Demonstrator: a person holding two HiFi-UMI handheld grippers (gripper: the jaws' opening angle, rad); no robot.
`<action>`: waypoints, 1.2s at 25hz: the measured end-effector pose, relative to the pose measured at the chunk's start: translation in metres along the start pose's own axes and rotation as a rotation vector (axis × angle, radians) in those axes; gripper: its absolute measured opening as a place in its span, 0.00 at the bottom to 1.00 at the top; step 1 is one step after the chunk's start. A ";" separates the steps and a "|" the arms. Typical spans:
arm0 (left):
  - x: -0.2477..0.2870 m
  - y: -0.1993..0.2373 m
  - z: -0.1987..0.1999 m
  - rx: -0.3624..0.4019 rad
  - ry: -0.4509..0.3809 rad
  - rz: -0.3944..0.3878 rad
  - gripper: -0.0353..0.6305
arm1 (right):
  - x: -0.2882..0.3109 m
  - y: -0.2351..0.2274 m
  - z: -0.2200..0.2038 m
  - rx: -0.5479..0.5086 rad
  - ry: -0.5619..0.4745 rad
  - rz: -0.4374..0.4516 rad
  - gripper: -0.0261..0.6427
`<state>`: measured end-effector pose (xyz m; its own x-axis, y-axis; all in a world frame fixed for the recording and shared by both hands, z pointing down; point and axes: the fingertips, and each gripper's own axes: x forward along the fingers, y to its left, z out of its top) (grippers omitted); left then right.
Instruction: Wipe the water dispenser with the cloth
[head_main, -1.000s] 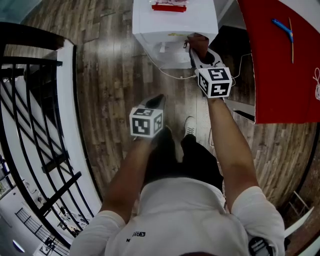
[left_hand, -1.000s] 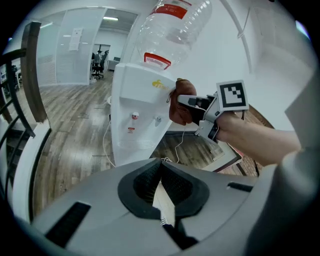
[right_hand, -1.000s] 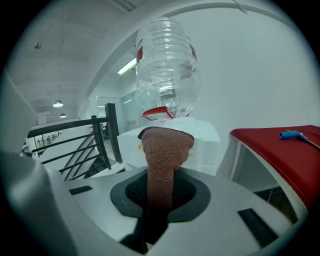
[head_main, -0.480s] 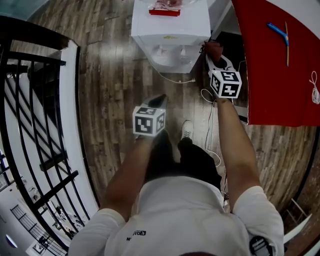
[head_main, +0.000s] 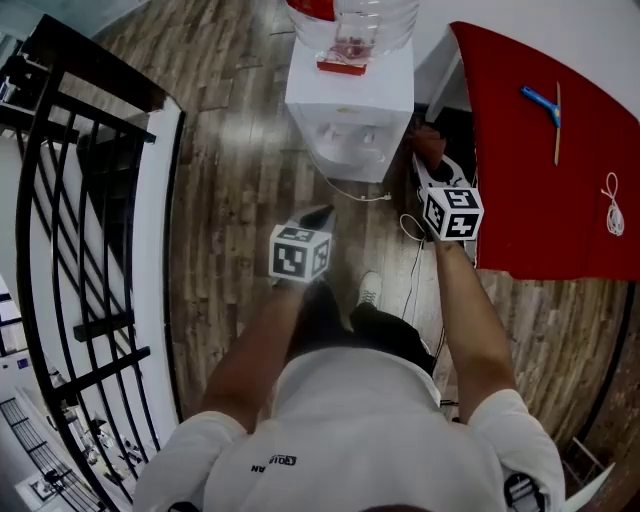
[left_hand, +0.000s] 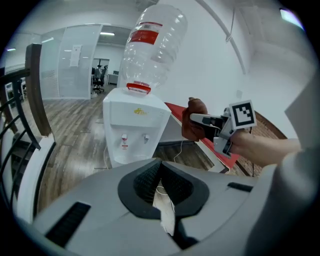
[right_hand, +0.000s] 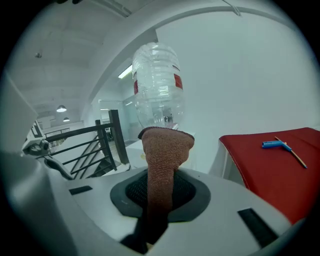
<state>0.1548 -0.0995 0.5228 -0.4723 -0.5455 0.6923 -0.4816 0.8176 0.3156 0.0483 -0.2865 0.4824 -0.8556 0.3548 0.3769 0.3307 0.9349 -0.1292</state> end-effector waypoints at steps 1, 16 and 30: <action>-0.008 0.000 0.006 0.001 -0.014 0.005 0.04 | -0.007 0.007 0.006 0.001 0.000 0.022 0.12; -0.133 0.028 0.044 0.026 -0.129 0.070 0.04 | -0.075 0.137 0.060 0.020 0.034 0.287 0.12; -0.248 0.189 0.055 0.098 -0.240 0.033 0.04 | -0.011 0.351 0.026 -0.034 0.179 0.356 0.12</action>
<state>0.1402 0.1796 0.3752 -0.6450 -0.5565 0.5238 -0.5266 0.8203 0.2230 0.1629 0.0380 0.4087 -0.6034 0.6456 0.4682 0.6095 0.7519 -0.2512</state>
